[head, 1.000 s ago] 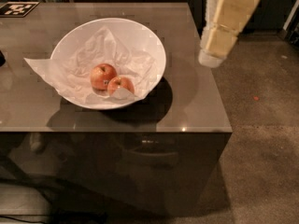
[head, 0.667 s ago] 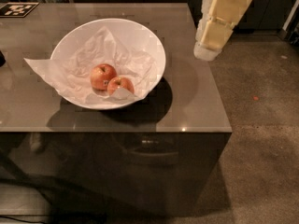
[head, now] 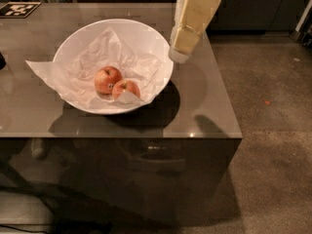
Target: Pick apple from white bowl
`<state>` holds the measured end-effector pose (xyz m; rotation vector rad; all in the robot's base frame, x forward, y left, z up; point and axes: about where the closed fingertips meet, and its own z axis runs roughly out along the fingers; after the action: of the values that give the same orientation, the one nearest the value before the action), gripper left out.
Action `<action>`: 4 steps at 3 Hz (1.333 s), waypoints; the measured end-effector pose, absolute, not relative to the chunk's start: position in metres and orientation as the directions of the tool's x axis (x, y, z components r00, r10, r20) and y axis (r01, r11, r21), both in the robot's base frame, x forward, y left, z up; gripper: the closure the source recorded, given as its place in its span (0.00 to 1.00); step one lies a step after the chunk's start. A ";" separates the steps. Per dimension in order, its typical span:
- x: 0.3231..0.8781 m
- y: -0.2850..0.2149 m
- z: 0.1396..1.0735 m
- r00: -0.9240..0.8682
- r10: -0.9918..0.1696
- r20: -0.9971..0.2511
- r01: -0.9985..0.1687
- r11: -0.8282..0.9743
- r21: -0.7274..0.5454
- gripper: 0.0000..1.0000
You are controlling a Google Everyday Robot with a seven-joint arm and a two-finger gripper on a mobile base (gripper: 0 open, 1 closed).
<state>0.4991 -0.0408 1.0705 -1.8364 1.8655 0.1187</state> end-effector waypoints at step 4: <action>0.540 0.022 0.968 -0.039 -0.883 -0.468 -0.998 0.059 -0.028 0.00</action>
Offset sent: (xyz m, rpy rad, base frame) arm 0.0198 0.0170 -0.0269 -0.0006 0.0706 0.0056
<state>0.5404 0.0223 0.9679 -1.8833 1.9835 0.4377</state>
